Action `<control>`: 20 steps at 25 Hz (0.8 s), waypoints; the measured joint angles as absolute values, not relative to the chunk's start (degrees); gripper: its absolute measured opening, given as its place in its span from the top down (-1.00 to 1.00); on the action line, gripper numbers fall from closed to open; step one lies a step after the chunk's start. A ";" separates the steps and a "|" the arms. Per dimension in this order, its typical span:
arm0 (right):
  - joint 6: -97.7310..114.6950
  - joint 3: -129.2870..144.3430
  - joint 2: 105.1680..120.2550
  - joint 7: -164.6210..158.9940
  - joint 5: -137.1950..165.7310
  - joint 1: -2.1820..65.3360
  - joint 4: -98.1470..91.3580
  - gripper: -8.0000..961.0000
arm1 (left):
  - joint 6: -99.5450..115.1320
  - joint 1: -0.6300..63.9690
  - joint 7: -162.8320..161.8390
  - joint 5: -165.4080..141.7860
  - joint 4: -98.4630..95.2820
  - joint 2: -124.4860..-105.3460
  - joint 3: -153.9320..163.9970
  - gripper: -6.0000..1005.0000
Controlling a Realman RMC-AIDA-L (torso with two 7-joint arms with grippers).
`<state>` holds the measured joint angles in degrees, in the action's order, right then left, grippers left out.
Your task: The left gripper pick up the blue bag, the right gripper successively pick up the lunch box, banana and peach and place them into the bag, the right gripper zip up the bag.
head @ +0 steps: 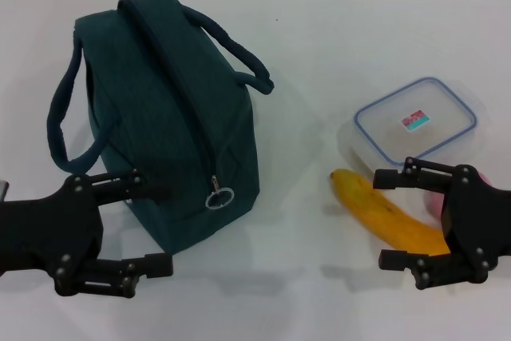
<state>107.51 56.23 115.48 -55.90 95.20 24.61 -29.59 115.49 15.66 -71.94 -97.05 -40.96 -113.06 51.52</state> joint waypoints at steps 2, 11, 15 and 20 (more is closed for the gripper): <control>107.50 56.17 115.48 -55.90 95.18 24.61 -29.59 -0.84 | 115.49 15.65 -71.93 -97.09 -40.95 -113.02 51.60 -0.74; 107.48 55.91 115.49 -56.40 95.13 24.61 -29.61 -0.84 | 115.49 15.43 -71.89 -97.21 -40.88 -113.01 51.68 -0.73; 107.41 55.87 115.49 -56.42 95.00 24.61 -29.62 -0.84 | 115.49 15.35 -71.66 -96.76 -40.95 -113.03 50.25 -0.72; 107.37 55.81 115.47 -56.43 94.02 24.46 -29.27 -0.83 | 114.83 16.27 -76.60 -95.75 -41.61 -113.05 38.73 -0.71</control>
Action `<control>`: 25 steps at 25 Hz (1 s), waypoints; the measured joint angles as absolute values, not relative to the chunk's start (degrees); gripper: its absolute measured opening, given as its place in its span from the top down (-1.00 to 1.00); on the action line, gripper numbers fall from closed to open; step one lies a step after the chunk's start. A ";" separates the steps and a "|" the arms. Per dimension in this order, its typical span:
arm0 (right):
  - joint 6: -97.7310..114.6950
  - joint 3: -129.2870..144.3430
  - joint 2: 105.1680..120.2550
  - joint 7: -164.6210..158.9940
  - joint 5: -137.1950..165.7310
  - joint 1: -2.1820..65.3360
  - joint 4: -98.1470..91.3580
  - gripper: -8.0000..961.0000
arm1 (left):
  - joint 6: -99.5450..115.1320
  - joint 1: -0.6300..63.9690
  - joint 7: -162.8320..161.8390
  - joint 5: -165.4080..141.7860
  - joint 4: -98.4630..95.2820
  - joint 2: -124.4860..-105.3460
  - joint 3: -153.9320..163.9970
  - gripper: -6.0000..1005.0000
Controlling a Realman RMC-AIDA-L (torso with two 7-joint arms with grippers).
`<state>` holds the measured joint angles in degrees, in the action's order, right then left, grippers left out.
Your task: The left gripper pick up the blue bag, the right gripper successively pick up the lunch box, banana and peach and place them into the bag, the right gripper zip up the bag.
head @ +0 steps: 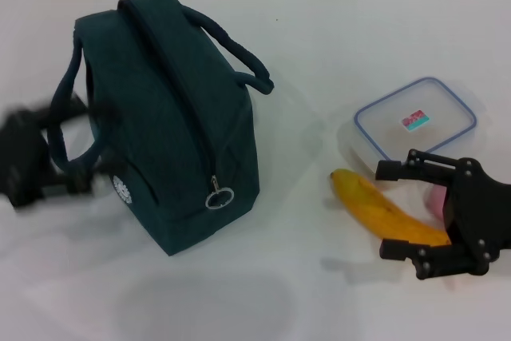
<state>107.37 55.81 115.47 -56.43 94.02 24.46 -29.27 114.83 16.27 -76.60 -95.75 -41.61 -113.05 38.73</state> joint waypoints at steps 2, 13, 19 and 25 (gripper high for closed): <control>107.32 55.78 115.44 -56.43 93.37 24.43 -28.90 -0.83 | 113.35 17.54 -81.32 -96.61 -42.35 -112.94 33.28 -0.71; 105.82 55.56 115.31 -55.96 91.01 23.49 -28.22 -0.83 | 103.11 22.58 -112.73 -104.36 -60.43 -111.22 29.69 -0.70; 104.71 55.19 115.31 -55.93 90.06 23.38 -28.21 -0.83 | 103.23 24.18 -137.66 -114.08 -78.87 -112.83 30.84 -0.69; 103.82 53.58 115.21 -55.90 89.85 23.10 -28.21 -0.83 | 104.24 22.59 -157.38 -116.92 -86.43 -112.92 42.12 -0.68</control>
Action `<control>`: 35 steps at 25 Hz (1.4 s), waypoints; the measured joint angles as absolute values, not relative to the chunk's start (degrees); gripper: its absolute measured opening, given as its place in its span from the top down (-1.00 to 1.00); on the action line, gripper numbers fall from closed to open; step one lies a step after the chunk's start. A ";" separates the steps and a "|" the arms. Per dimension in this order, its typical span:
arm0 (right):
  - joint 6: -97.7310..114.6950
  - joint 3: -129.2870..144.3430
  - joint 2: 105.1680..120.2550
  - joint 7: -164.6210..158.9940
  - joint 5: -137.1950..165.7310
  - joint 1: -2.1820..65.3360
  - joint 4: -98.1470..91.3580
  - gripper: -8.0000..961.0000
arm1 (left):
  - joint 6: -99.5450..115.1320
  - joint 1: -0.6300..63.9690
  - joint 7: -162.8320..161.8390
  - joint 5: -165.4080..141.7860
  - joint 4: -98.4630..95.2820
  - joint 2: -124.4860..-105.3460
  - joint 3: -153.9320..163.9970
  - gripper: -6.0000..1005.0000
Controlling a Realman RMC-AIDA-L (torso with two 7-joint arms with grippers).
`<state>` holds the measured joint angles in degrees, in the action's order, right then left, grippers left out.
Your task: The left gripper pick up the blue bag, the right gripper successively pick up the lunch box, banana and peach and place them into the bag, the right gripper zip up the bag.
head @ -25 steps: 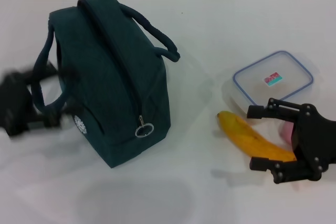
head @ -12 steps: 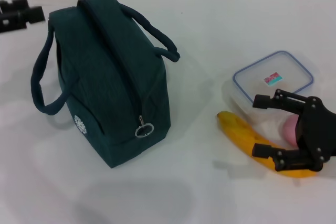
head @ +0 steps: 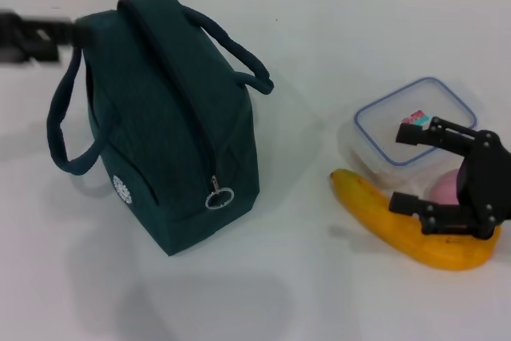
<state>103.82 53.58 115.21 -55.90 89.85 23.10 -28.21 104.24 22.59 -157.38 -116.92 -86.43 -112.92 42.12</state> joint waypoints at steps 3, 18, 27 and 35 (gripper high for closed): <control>104.01 52.94 115.21 -55.89 89.83 23.08 -28.21 -0.83 | 104.26 22.98 -160.33 -119.00 -86.42 -113.66 46.46 -0.68; 103.74 52.91 115.08 -54.49 90.01 23.05 -28.08 -0.82 | 101.46 28.72 -162.37 -125.82 -78.48 -115.47 47.06 -0.66; 103.73 52.74 114.97 -53.19 89.82 22.43 -27.96 -0.82 | 101.91 28.60 -158.21 -126.74 -78.54 -115.37 48.80 -0.50; 104.08 52.59 114.95 -53.52 89.82 22.47 -27.94 -0.82 | 102.12 28.58 -158.71 -126.68 -78.45 -115.12 48.48 0.37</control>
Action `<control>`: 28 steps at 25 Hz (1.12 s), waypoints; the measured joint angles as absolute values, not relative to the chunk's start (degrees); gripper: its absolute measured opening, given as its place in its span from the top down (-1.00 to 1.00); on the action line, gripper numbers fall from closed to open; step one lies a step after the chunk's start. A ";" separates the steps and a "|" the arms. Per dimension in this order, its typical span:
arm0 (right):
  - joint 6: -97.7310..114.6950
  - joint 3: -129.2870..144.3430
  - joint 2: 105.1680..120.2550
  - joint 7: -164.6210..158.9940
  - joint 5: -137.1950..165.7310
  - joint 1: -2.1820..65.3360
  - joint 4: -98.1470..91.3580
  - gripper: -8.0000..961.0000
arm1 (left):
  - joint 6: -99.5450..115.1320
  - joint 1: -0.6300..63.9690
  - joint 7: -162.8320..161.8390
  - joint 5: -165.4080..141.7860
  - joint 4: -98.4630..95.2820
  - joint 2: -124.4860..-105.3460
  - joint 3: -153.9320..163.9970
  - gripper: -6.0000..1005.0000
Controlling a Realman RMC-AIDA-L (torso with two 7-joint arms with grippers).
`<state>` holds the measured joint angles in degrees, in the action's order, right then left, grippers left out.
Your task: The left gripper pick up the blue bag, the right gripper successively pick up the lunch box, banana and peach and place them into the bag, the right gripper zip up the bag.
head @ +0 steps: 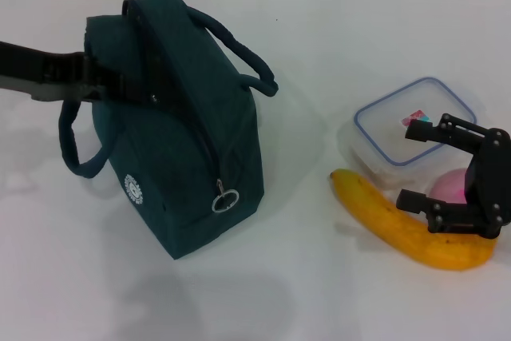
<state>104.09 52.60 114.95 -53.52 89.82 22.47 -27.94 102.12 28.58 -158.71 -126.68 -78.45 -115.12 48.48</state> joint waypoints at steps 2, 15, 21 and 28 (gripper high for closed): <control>104.10 52.55 114.95 -53.52 89.82 22.45 -27.90 -0.82 | 102.41 28.46 -158.73 -126.70 -78.38 -115.04 48.63 0.55; 100.21 45.10 115.03 -61.96 89.77 22.25 -26.44 -0.82 | 105.80 28.45 -158.95 -126.18 -78.06 -115.45 48.49 0.92; 93.01 32.14 115.03 -71.96 89.74 22.04 -23.26 -0.81 | 106.61 28.20 -159.30 -124.95 -77.79 -116.06 48.57 0.92; 82.19 24.68 114.57 -86.39 89.71 22.44 -17.31 -0.81 | 106.58 28.56 -160.27 -124.90 -77.73 -116.48 48.69 0.92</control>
